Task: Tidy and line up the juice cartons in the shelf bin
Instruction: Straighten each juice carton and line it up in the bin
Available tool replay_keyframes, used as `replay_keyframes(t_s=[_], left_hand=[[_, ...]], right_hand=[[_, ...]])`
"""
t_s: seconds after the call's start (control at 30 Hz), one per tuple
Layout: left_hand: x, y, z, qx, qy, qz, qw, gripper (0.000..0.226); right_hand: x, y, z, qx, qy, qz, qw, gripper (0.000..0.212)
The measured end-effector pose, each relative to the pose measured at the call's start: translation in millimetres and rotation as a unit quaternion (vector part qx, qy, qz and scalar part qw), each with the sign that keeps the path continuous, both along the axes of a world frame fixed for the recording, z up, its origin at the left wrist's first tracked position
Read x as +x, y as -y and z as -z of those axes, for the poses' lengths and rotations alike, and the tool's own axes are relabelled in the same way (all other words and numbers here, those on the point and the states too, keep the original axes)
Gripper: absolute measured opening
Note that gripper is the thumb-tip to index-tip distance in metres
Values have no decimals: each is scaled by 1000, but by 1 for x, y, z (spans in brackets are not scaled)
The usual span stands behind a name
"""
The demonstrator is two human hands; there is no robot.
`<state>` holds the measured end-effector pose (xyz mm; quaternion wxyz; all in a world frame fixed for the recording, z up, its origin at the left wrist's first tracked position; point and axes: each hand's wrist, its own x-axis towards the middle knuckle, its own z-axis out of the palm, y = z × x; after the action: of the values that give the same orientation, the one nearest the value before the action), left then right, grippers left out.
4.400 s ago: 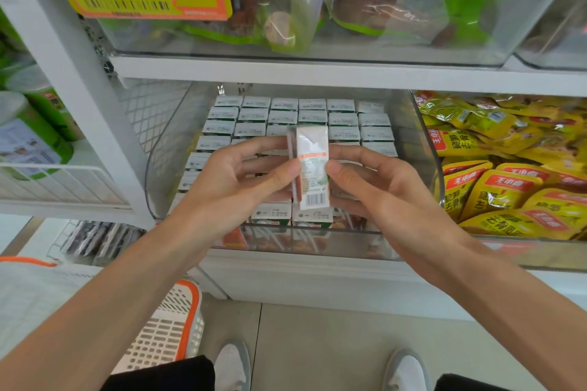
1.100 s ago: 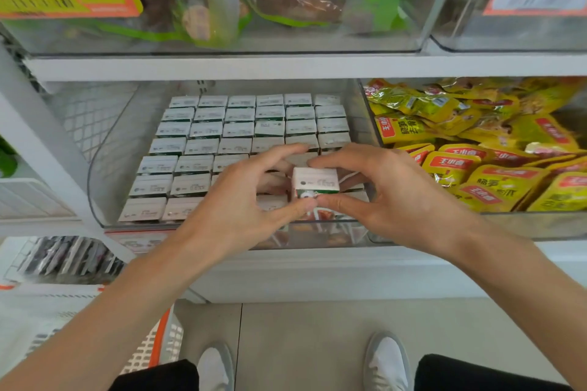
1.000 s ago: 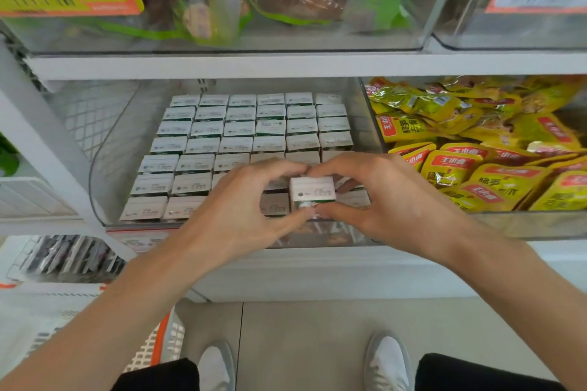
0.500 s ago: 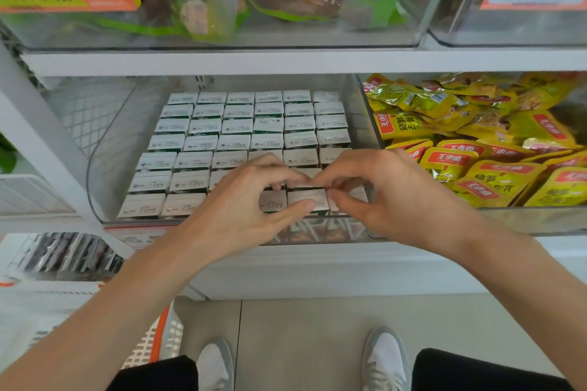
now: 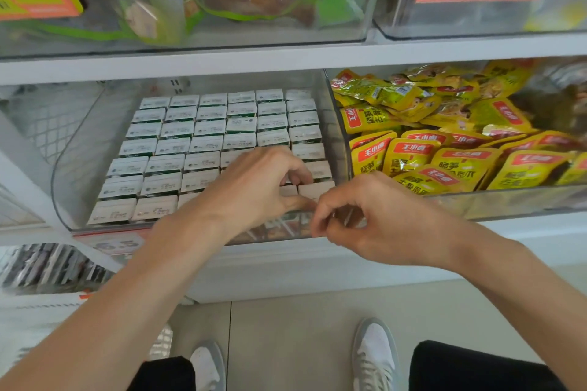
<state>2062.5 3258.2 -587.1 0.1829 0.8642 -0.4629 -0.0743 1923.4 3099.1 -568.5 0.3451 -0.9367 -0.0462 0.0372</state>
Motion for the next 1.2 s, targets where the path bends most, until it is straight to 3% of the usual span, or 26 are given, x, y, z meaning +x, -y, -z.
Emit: replay_keyframes(t_s=[0.2, 0.47, 0.63, 0.73, 0.8, 0.9, 1.03, 1.2], left_hand=[[4, 3, -8, 25, -4, 36, 999, 38], [8, 4, -11, -63, -82, 33, 994, 29], [0, 0, -29, -157, -120, 13, 980, 29], [-3, -8, -37, -205, -139, 14, 969, 30], [-5, -15, -37, -216, -146, 13, 965, 31], [-5, -27, -30, -226, -202, 11, 953, 38], [-7, -41, -20, -239, -252, 5, 938, 67], [-3, -66, -21, -276, -282, -29, 918, 46]], right_hand=[[-5, 10, 2, -2, 5, 31, 999, 11], [-5, 18, 0, -53, 35, 81, 995, 12], [-4, 19, -2, 32, 110, 124, 986, 25], [-1, 17, -5, 7, 130, 139, 982, 47], [3, 14, -5, 13, 122, 132, 984, 44], [9, 11, -5, 76, 121, 125, 982, 34], [16, 2, -13, 164, 155, 116, 967, 27], [31, -26, -16, 259, 158, 117, 946, 26]])
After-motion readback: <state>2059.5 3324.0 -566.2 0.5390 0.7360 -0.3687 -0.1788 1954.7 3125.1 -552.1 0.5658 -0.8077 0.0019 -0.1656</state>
